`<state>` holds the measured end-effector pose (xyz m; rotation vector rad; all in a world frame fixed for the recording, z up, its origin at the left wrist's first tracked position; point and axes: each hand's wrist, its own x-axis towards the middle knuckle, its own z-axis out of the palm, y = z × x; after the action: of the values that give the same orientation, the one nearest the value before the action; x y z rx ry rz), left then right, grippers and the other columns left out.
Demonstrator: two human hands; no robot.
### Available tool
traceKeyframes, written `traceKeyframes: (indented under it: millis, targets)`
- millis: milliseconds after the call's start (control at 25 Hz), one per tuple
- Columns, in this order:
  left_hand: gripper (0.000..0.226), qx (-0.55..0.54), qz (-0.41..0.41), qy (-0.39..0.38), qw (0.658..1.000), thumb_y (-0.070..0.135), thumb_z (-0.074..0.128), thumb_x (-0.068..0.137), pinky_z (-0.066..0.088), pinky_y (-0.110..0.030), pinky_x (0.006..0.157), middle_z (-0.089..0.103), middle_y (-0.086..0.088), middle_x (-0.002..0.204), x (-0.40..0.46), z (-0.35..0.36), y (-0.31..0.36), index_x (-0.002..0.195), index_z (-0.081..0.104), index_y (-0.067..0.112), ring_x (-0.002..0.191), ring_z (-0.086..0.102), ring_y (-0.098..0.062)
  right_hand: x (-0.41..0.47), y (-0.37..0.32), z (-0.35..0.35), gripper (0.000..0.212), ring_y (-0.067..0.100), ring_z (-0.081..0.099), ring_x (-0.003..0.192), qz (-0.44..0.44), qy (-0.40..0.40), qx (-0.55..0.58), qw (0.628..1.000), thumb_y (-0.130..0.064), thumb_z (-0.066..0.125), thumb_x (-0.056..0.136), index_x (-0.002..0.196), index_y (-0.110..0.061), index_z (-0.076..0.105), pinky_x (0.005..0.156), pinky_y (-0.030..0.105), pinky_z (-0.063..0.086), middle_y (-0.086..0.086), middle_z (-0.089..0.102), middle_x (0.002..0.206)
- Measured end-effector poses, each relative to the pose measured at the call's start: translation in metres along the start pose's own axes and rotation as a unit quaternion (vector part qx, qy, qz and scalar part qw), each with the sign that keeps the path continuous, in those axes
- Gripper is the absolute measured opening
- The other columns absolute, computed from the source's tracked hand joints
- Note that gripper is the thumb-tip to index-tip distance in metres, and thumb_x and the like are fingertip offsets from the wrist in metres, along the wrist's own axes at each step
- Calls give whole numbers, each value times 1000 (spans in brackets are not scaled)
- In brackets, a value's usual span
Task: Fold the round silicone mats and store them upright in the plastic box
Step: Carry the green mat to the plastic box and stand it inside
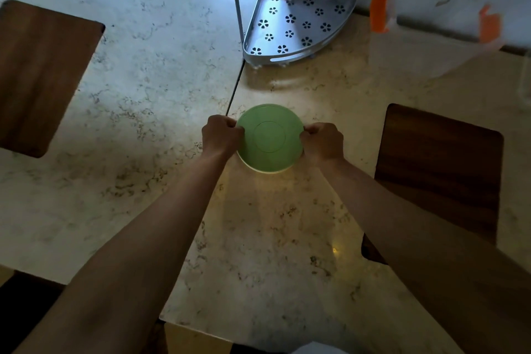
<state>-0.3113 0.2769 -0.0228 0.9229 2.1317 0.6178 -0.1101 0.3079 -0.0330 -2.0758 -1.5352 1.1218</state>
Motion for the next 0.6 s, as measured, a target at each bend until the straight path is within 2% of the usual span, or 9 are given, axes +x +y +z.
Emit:
traceKeyframes:
  millis: [80, 160, 320, 480, 600]
  targets:
    - [11, 31, 25, 10, 999, 8, 62, 71, 51, -32, 63, 68, -9, 66, -1, 0, 2, 66, 71, 9, 64, 59, -19, -1, -1, 0, 22, 6, 59, 71, -10, 6, -15, 1000, -17, 61, 83, 100, -14, 77, 48, 1, 32, 3, 77, 95]
    - [13, 56, 42, 16, 997, 7, 63, 72, 49, -29, 65, 68, -5, 69, -1, -1, 4, 76, 76, 7, 68, 60, -19, -2, -3, 0, 20, 7, 59, 69, -17, 10, -28, 999, -16, 62, 84, 97, -13, 77, 49, 5, 32, 4, 77, 91]
    - [14, 104, 59, -2, 993, 4, 59, 69, 57, -40, 69, 71, -18, 72, -1, -3, 2, 71, 73, 4, 68, 63, -28, -7, -5, -1, 13, 4, 53, 51, -22, 15, -62, 998, -15, 63, 81, 75, -14, 75, 39, 8, 28, 2, 69, 67]
    - [13, 118, 69, 0, 991, 4, 59, 67, 55, -40, 59, 69, -25, 67, -4, -4, 1, 64, 70, -3, 59, 62, -31, -11, -5, -3, 13, 12, 57, 54, -32, 20, -74, 997, -15, 64, 79, 71, -16, 73, 42, 14, 32, -5, 58, 54]
    - [13, 121, 72, 4, 990, 4, 60, 68, 48, -33, 53, 66, -25, 62, -5, -3, 0, 61, 67, -3, 53, 57, -29, -12, -3, -1, 13, 16, 59, 55, -40, 19, -91, 995, -15, 63, 80, 73, -14, 74, 44, 15, 33, -2, 60, 56]
